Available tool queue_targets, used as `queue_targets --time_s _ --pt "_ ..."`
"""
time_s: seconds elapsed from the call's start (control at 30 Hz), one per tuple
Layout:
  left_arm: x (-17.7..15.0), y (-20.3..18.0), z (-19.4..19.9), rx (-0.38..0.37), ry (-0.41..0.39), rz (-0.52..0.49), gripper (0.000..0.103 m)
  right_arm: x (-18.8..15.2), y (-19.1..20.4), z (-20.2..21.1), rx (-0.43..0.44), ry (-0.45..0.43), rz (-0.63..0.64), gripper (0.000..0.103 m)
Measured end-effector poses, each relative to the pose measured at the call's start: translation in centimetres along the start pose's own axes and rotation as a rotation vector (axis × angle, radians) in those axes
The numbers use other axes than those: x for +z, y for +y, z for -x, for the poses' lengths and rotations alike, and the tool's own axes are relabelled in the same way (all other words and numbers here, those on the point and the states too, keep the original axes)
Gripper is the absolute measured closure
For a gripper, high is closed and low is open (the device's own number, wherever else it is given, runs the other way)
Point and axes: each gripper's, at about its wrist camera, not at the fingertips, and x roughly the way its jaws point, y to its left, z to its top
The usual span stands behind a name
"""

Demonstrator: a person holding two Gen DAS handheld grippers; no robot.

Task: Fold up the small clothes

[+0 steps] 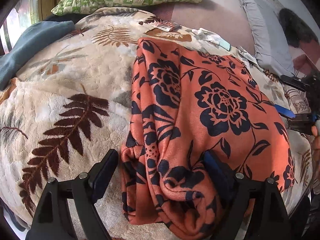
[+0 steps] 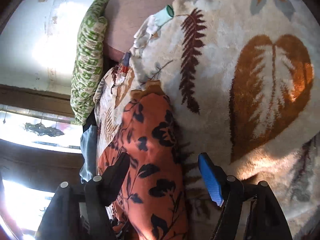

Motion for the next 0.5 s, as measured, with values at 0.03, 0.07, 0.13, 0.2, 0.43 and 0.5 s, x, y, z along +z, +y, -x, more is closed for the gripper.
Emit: queue_targets --time_s 0.03,0.07,0.13,0.2,0.43,0.5 --pt "0.2 0.2 0.7 0.001 -0.015 0.008 0.016 -0.6 1.1 0.8 0.032 0.014 0.043 0.029" --pt "0.4 0.6 1.7 -0.017 -0.036 0.029 0.016 -1.4 2.4 1.7 0.055 0.027 0.093 0.029" --pt "0.5 2.1 4.0 -0.084 -0.077 0.108 0.016 -3.4 4.4 3.2 0.077 0.04 0.185 0.029" --pt "-0.3 4.0 6.3 -0.159 -0.105 0.196 0.016 -5.3 5.2 4.4 0.012 0.013 0.253 0.029" --pt "-4.3 5.4 7.8 -0.363 -0.02 0.426 0.016 -9.1 3.2 5.3 -0.068 0.037 0.297 0.029" --pt "-4.5 4.0 7.1 -0.359 -0.011 0.418 0.016 -9.2 4.0 4.8 -0.057 0.035 0.326 0.029"
